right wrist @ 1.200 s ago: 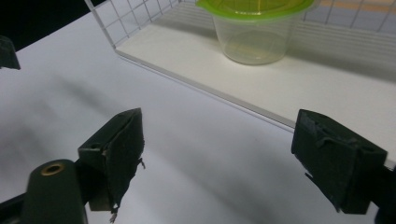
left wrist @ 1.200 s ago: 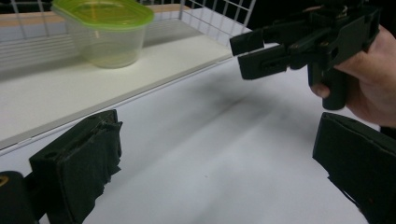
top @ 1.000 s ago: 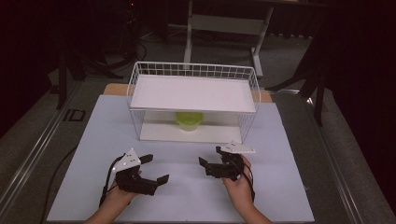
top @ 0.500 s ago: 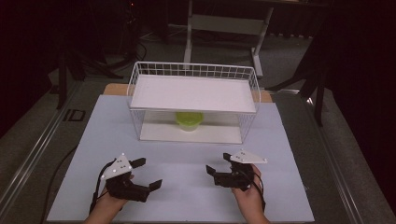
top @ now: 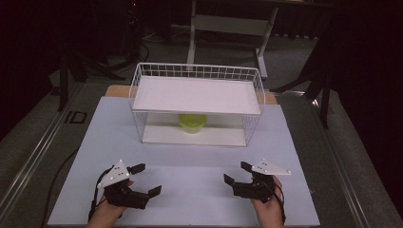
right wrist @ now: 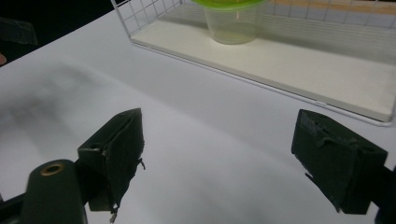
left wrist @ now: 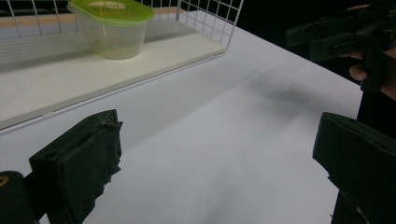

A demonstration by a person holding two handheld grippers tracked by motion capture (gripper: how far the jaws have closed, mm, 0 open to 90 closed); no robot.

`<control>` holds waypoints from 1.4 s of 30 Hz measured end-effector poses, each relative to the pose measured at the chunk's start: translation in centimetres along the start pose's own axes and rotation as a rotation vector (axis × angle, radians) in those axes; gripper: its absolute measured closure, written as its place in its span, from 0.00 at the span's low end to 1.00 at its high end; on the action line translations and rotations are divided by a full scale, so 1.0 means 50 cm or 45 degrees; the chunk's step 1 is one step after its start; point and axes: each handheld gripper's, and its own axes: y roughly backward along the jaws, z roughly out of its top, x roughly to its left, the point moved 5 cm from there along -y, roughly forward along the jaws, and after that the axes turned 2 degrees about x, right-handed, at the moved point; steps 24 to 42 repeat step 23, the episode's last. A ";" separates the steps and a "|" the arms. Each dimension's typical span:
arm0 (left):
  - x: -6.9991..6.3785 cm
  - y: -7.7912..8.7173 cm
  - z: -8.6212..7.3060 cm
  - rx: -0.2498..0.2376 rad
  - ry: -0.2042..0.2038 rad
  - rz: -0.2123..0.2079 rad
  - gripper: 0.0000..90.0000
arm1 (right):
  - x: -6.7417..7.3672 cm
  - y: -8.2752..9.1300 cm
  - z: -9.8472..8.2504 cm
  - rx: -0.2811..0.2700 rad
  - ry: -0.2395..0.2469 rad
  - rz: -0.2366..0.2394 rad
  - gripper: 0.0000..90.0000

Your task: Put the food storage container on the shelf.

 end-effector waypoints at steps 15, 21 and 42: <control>0.022 0.001 -0.015 -0.020 -0.047 0.099 0.02 | -0.016 -0.026 -0.025 0.027 0.041 0.006 0.19; 0.021 -0.002 -0.018 -0.027 -0.019 0.078 0.02 | -0.021 -0.037 -0.034 0.053 0.036 0.008 0.19; 0.020 -0.005 -0.020 -0.021 -0.017 0.072 0.02 | -0.019 -0.039 -0.036 0.062 0.037 0.012 0.19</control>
